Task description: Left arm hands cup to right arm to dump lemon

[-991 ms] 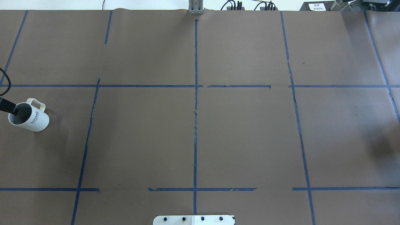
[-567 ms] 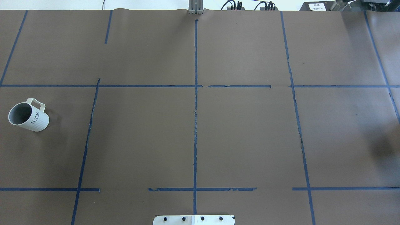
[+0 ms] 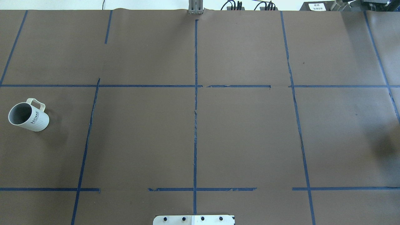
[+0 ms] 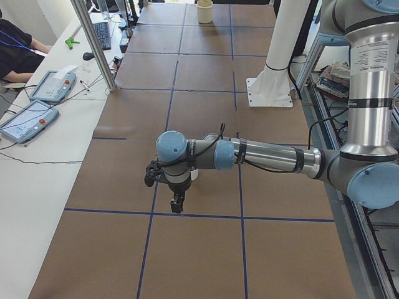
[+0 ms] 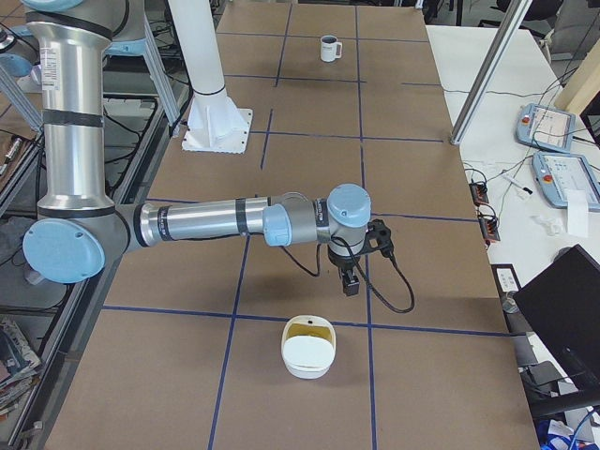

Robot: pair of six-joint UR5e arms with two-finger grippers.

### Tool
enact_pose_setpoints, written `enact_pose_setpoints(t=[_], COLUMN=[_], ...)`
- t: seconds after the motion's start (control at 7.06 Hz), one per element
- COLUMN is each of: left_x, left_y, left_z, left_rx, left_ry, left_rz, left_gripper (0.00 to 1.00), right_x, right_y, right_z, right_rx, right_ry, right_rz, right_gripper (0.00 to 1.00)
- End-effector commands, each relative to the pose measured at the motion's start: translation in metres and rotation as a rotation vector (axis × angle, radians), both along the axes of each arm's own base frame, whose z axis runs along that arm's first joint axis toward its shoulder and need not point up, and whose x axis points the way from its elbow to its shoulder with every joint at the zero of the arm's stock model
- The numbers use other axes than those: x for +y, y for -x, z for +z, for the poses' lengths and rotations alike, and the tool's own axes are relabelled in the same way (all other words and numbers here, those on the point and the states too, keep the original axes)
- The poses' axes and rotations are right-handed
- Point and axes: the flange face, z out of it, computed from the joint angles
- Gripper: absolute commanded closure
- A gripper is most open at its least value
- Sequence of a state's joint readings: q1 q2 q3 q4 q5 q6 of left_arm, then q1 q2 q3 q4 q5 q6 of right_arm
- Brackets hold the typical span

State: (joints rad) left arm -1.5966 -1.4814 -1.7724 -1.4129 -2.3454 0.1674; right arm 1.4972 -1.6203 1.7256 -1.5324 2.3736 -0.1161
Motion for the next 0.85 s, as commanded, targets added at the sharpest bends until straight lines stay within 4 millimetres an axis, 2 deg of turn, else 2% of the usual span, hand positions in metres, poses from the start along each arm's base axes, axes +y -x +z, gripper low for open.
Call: enact_pose_setpoints(t=[0.0, 0.42, 0.57, 0.71], left_x=[0.007, 0.010, 0.018, 0.018], left_y=[0.003, 0.004, 0.004, 0.008], left_z=[0.007, 0.010, 0.016, 0.019], left_rx=[0.004, -0.003, -0.010, -0.058], left_ry=[0.011, 0.008, 0.019, 0.019], left_rz=[-0.004, -0.009, -0.008, -0.004], left_gripper=[0.00, 0.00, 0.00, 0.00], right_x=[0.002, 0.017, 0.026, 0.037], right_y=[0.000, -0.005, -0.025, -0.033], right_z=[0.005, 0.018, 0.023, 0.025], right_rx=[-0.003, 0.005, 0.006, 0.006], right_ry=[0.024, 0.066, 0.066, 0.070], right_rz=[0.007, 0.020, 0.056, 0.067], right_gripper=[0.00, 0.00, 0.00, 0.00])
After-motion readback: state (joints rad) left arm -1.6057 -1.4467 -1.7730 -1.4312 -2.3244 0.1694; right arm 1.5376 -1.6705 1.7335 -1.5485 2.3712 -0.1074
